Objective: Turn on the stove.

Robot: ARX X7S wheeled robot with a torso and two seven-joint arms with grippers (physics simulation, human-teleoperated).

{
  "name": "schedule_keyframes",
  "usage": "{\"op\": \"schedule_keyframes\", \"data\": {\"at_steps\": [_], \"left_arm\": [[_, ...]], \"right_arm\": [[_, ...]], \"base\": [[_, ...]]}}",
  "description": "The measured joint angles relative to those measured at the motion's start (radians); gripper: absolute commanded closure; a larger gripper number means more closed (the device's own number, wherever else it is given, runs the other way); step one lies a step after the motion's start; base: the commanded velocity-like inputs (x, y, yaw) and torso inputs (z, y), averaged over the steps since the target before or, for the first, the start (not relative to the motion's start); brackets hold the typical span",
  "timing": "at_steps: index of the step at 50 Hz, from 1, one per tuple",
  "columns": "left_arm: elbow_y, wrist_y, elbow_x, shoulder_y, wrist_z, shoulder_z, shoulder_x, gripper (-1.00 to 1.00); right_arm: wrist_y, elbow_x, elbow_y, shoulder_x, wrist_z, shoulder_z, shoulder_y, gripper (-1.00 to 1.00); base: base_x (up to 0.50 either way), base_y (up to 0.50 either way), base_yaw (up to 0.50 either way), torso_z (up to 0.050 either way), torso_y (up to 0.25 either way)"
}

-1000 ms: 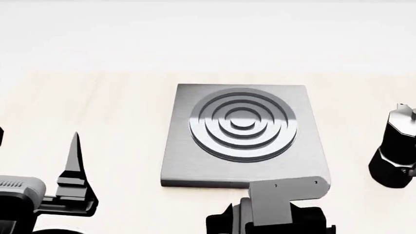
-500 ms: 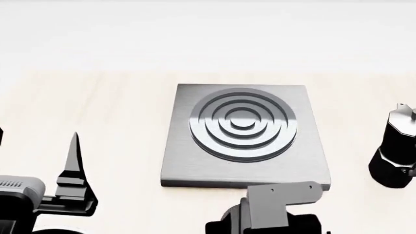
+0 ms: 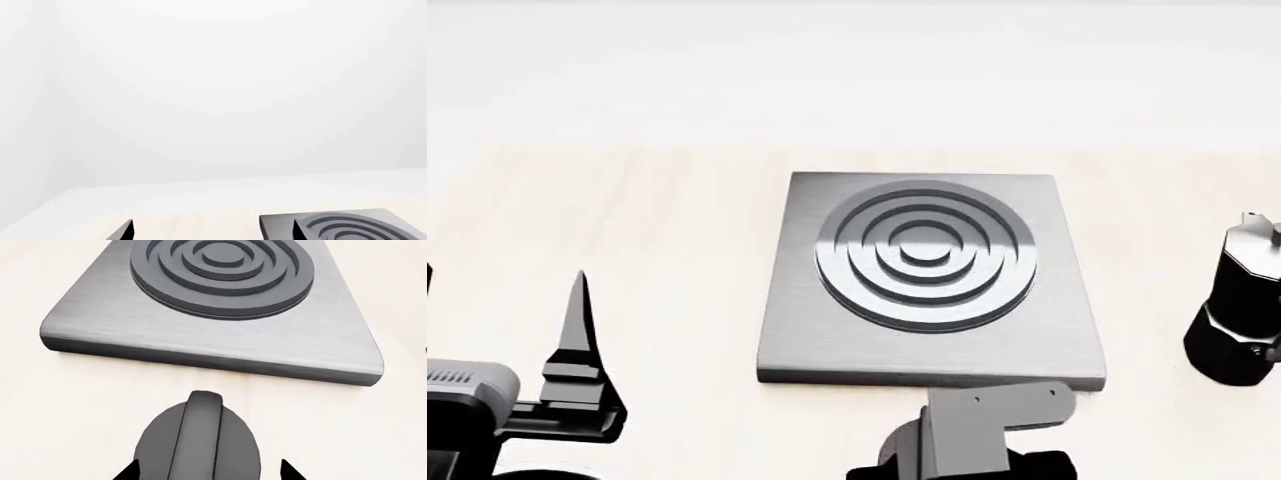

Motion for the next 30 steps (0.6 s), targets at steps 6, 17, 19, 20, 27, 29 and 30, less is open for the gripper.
{"op": "schedule_keyframes", "data": {"at_steps": [6, 17, 19, 20, 27, 29, 30], "left_arm": [[-0.001, 0.001, -0.001, 0.000, -0.003, 0.002, -0.002, -1.00], [-0.001, 0.001, -0.005, -0.001, -0.007, 0.004, -0.006, -1.00], [-0.001, 0.001, -0.006, -0.002, -0.008, 0.005, -0.006, -1.00], [-0.001, 0.001, -0.006, -0.002, -0.008, 0.005, -0.006, -1.00], [-0.002, 0.001, -0.009, -0.002, -0.011, 0.006, -0.008, -1.00], [-0.002, 0.001, -0.010, -0.003, -0.011, 0.006, -0.009, -1.00], [-0.002, 0.002, -0.011, -0.003, -0.012, 0.006, -0.009, -1.00]], "right_arm": [[-0.005, 0.001, 0.018, 0.001, 0.001, -0.006, 0.002, -1.00], [-0.012, 0.003, 0.044, 0.003, 0.001, -0.015, 0.004, -1.00], [-0.013, 0.004, 0.048, 0.003, 0.001, -0.016, 0.005, -1.00], [-0.014, 0.004, 0.050, 0.003, 0.001, -0.017, 0.005, -1.00], [-0.019, 0.005, 0.067, 0.004, 0.002, -0.022, 0.007, -1.00], [-0.020, 0.006, 0.072, 0.004, 0.003, -0.023, 0.007, -1.00], [-0.021, 0.006, 0.074, 0.004, 0.003, -0.023, 0.008, -1.00]], "base": [[0.00, 0.00, 0.00, 0.000, 0.000], [0.00, 0.00, 0.00, 0.000, 0.000], [0.00, 0.00, 0.00, 0.000, 0.000], [0.00, 0.00, 0.00, 0.000, 0.000], [0.00, 0.00, 0.00, 0.000, 0.000], [0.00, 0.00, 0.00, 0.000, 0.000], [0.00, 0.00, 0.00, 0.000, 0.000]]}}
